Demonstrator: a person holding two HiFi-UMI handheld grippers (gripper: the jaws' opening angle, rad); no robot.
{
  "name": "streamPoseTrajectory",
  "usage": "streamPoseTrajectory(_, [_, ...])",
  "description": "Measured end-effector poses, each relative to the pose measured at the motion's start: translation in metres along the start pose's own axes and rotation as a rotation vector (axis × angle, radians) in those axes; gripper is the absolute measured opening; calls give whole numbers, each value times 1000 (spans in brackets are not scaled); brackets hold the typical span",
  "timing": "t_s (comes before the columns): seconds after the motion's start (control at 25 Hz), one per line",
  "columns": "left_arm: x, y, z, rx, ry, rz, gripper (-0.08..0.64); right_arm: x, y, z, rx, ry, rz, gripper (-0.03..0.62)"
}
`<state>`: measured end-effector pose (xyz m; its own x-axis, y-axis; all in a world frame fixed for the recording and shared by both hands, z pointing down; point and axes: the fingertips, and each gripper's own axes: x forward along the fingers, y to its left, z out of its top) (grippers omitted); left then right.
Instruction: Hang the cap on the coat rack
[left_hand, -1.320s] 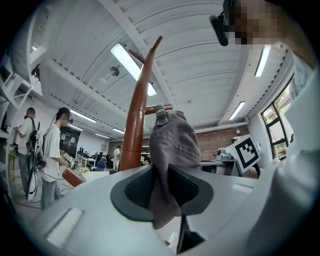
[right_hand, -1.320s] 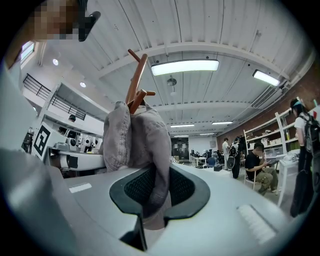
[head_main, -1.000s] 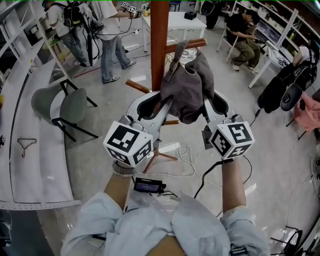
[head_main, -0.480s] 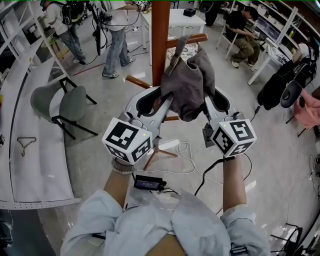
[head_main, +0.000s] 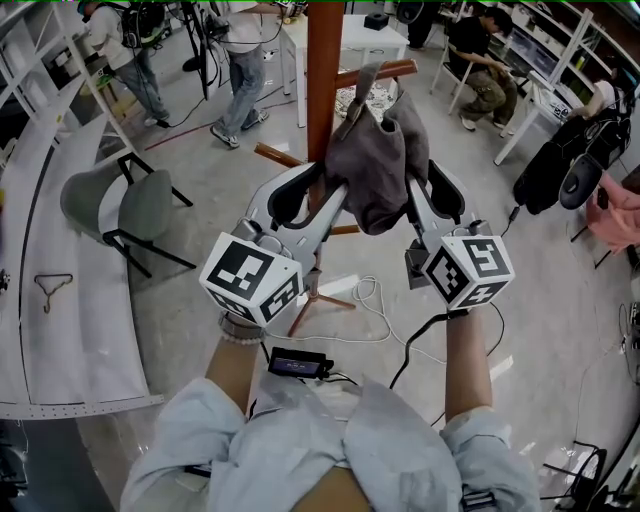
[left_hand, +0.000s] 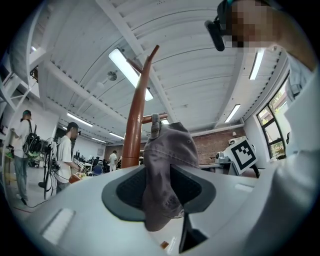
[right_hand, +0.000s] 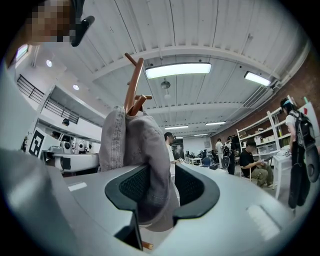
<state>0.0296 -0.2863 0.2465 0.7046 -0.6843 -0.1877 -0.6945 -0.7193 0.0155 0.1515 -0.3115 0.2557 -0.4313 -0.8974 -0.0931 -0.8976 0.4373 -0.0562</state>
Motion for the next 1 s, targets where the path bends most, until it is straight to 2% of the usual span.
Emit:
streamPoseTrajectory(0.36, [-16, -4, 14, 18, -25, -23, 140, -18, 7, 22, -26, -73, -36, 167])
streamPoseTrajectory(0.64, [-28, -16, 21, 18, -53, -64, 138, -41, 30, 28, -189, -86, -61, 163])
streamPoseTrajectory(0.88, [-34, -31, 19, 11, -54, -113, 133, -67, 37, 30, -171, -115, -99, 84])
streamPoseTrajectory(1.0, [-36, -41, 18, 12, -54, -131, 107, -81, 34, 30, -143, -125, -128, 44])
